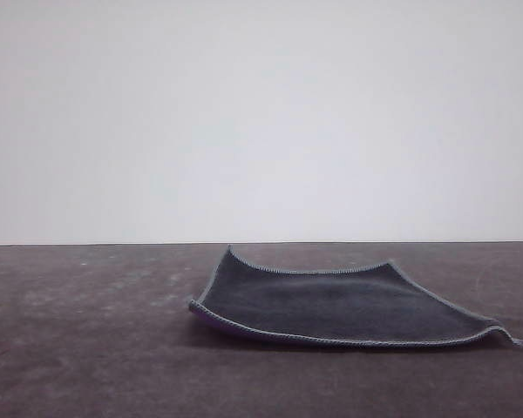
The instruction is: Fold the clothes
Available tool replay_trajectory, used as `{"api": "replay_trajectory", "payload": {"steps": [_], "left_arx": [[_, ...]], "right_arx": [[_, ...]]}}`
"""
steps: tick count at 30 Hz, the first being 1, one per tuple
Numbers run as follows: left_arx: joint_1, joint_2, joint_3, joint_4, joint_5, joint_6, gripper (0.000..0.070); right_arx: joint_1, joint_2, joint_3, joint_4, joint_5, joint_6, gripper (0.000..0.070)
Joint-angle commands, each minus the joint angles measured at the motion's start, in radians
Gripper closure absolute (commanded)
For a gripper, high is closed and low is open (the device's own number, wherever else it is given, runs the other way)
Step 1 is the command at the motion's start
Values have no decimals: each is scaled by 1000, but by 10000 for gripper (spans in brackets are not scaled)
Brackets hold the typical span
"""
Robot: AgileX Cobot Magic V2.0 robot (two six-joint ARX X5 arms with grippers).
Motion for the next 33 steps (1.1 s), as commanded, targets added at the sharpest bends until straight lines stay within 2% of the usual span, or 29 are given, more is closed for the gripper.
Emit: {"api": "replay_trajectory", "payload": {"steps": [1, 4, 12, 17, 23, 33], "left_arx": [[0, 92, 79, 7, 9, -22, 685], [0, 251, 211, 6, 57, -16, 685], [-30, 645, 504, 8, 253, 29, 684], [-80, 820, 586, 8, 261, 36, 685], [-131, 978, 594, 4, 260, 65, 685], [-158, 1055, 594, 1, 263, 69, 680]], "right_arx": [[1, 87, 73, -3, -8, 14, 695], [2, 244, 208, -37, -42, -10, 694], [13, 610, 512, -92, -154, -76, 694], [17, 762, 600, -89, -161, -94, 694], [19, 877, 606, -83, -176, -103, 694], [19, 921, 606, -89, -208, -117, 692]]}}
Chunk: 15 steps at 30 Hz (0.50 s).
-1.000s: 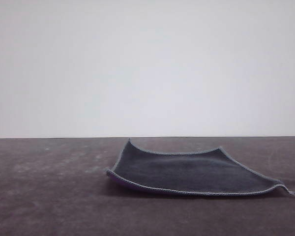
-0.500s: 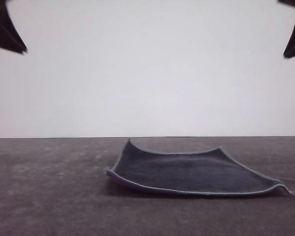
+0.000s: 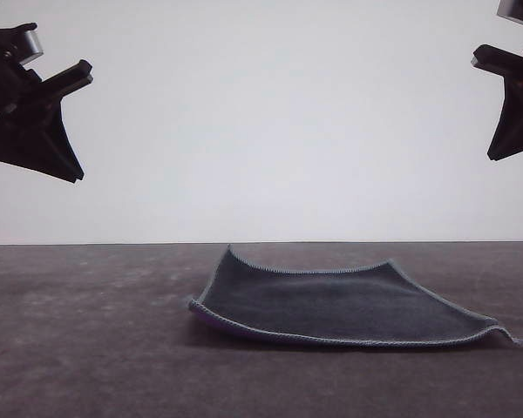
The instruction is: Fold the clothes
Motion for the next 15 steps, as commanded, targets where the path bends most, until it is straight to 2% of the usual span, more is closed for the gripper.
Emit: {"api": "replay_trajectory", "payload": {"steps": [1, 3, 6, 12, 15], "left_arx": [[-3, 13, 15, 9, 4, 15, 664], [-3, 13, 15, 7, 6, 15, 561], [-3, 13, 15, 8, 29, 14, 311], [-6, 14, 15, 11, 163, -15, 310], [-19, 32, 15, 39, 184, -28, 310]], "right_arx": [[3, 10, 11, 3, -3, -11, 682], [3, 10, 11, -2, -4, -13, 568], [3, 10, 11, -7, -4, -13, 279], [3, 11, 11, -5, -8, -12, 266], [2, 40, 13, 12, -60, -12, 266]]}}
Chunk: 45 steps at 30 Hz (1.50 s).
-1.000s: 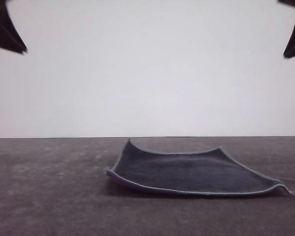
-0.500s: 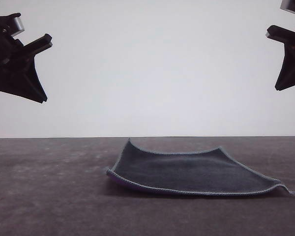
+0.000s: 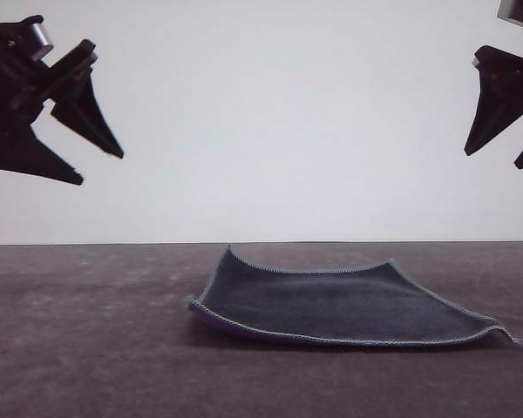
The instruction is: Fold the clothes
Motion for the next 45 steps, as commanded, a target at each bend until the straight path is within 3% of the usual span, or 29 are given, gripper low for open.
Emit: {"api": "replay_trajectory", "payload": {"steps": [1, 12, 24, 34, 45], "left_arx": [[-10, 37, 15, 31, 14, -21, 310], [-76, 313, 155, 97, 69, -49, 310], [-132, 625, 430, 58, 96, -39, 310], [-156, 714, 492, 42, 100, -39, 310], [-192, 721, 492, 44, 99, -37, 310]], "right_arx": [[2, 42, 15, 14, -36, -9, 266], [2, 360, 151, 36, -210, -6, 266], [2, 650, 359, 38, -257, 2, 266], [4, 790, 432, 49, -341, 20, 266], [16, 814, 433, 82, -412, 44, 267]]}}
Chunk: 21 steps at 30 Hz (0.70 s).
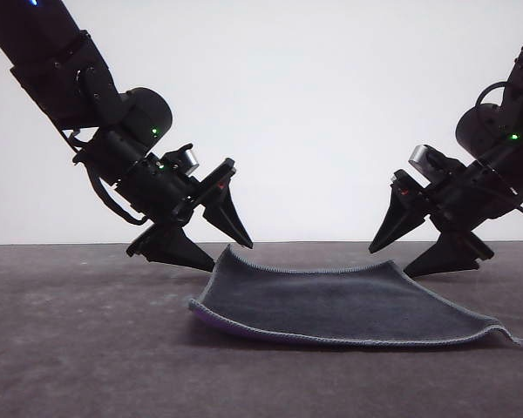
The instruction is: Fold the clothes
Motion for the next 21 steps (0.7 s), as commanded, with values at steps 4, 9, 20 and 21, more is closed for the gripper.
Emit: {"api": "replay_trajectory", "payload": {"steps": [4, 9, 20, 21], "left_arx": [[-10, 23, 20, 5, 5, 5, 310], [-11, 23, 20, 3, 6, 1, 310], [-24, 23, 20, 1, 4, 1, 506], [-25, 23, 20, 4, 4, 1, 522]], "right_arx": [[11, 29, 12, 1, -11, 28, 267], [21, 29, 12, -12, -32, 30, 272], [30, 29, 12, -9, -19, 26, 506], [29, 29, 12, -5, -16, 26, 549]]}}
